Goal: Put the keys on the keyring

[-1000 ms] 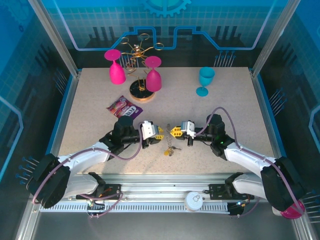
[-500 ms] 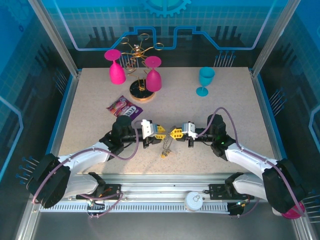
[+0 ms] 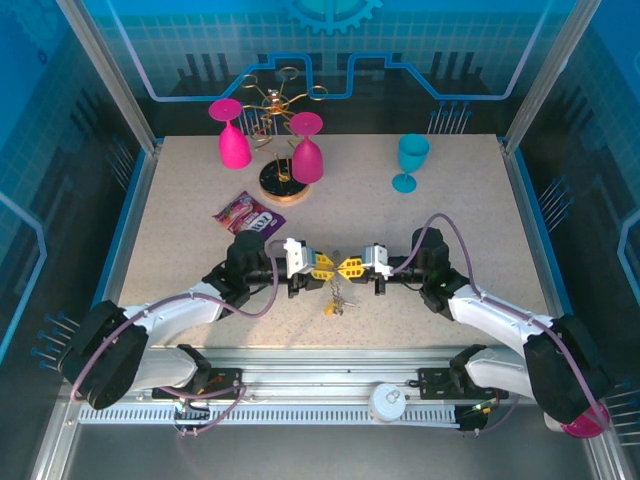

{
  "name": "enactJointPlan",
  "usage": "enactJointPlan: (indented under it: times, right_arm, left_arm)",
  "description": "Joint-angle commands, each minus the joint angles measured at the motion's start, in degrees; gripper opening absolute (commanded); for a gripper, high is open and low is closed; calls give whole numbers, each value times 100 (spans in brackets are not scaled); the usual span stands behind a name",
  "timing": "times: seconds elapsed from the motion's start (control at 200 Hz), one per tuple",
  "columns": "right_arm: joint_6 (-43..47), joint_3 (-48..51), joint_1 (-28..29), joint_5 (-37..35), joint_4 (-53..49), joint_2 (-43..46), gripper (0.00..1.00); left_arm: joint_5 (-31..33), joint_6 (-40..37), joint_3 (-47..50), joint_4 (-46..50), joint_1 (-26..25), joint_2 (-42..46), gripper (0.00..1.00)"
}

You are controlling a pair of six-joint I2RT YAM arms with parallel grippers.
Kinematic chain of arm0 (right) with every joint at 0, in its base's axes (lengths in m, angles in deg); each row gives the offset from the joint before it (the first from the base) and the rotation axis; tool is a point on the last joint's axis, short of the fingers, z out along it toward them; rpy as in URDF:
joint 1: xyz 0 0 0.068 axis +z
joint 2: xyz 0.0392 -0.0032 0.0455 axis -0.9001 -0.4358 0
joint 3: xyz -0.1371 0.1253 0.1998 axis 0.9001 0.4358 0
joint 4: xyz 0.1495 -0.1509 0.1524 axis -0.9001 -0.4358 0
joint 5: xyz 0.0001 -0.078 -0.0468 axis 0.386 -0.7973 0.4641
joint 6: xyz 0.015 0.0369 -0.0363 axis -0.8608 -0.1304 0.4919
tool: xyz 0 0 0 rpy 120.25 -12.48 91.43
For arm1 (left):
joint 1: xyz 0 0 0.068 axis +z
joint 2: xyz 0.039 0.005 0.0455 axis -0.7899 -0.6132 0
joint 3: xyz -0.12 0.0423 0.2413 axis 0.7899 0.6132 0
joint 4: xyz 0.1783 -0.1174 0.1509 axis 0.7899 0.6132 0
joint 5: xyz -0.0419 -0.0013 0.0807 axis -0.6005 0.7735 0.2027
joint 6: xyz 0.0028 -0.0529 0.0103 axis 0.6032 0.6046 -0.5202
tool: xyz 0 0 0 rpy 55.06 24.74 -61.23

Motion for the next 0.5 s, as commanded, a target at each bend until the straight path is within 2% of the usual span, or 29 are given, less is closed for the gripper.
enactJointPlan:
  times: [0.0, 0.36, 0.495]
  right_arm:
    - [-31, -226, 90, 122, 158, -34, 0]
    - [49, -270, 153, 77, -14, -185, 0]
    - [200, -235, 153, -322, -206, -136, 0]
  left_arm:
    - [-261, 98, -77, -243, 25, -92, 21]
    - [-290, 16, -63, -485, 19, -133, 0]
    - [-75, -277, -27, -513, -28, -48, 0]
